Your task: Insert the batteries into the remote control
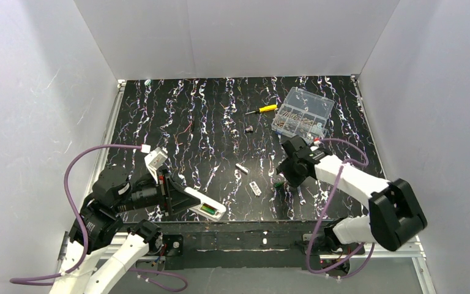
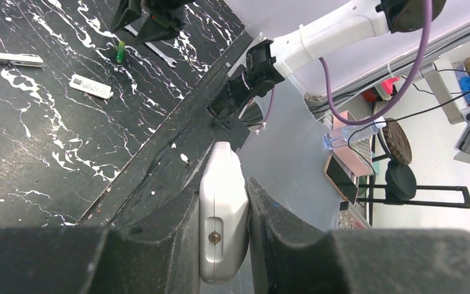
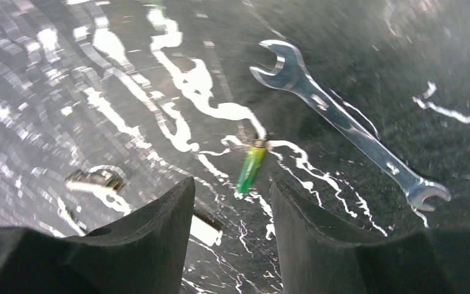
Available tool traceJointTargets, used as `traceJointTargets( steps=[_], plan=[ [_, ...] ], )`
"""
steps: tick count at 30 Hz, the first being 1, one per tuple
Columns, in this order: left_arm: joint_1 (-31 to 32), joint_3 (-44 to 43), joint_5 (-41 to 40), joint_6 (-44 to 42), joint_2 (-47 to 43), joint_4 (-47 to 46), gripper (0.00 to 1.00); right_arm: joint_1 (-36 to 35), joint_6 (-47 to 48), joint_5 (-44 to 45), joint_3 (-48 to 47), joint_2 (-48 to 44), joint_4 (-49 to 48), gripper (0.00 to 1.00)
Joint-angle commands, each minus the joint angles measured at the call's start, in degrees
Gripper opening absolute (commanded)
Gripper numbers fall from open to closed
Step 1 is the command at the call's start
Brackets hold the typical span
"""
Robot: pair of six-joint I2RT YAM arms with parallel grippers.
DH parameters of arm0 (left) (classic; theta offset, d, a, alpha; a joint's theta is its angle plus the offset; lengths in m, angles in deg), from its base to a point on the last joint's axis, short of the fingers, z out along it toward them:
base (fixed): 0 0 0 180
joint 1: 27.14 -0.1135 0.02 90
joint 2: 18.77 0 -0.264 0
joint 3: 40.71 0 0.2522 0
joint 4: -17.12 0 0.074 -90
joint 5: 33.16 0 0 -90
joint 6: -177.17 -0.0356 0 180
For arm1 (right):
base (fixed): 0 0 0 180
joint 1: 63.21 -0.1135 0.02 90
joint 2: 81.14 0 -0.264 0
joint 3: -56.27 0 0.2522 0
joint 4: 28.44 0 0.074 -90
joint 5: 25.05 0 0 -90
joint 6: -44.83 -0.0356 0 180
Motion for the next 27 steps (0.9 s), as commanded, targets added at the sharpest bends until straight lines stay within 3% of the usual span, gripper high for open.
traceJointTargets(
  steps=[1,5,9,14,16,23,27],
  plan=[
    [0.1,0.0,1.1,-0.5,-0.6,-1.4,0.0,0.1,23.5,4.0,0.1,-8.1,-8.4,0.56],
    [0.2,0.0,0.9,-0.5,-0.7,-1.4,0.0,1.9,47.3,-3.4,3.9,-15.0,-21.6,0.5],
    [0.1,0.2,0.6,0.0,-0.7,-1.4,0.0,3.3,61.6,-5.6,2.9,-15.1,-23.8,0.43],
    [0.1,0.5,0.4,0.3,-1.0,-1.3,0.0,3.3,84.9,-18.4,3.1,-12.9,-27.7,0.44],
    [0.1,0.3,0.4,0.3,-0.9,-1.1,0.0,3.3,95.5,-23.3,0.9,-10.8,-23.0,0.44],
    [0.2,-1.0,1.1,-0.1,-0.4,-0.2,0.0,3.4,118.8,-26.5,-5.9,-3.4,-5.4,0.42],
    [0.2,-3.0,1.7,-1.7,0.0,2.4,0.0,4.2,129.2,-37.2,-5.0,-5.3,0.1,0.44]
  ],
)
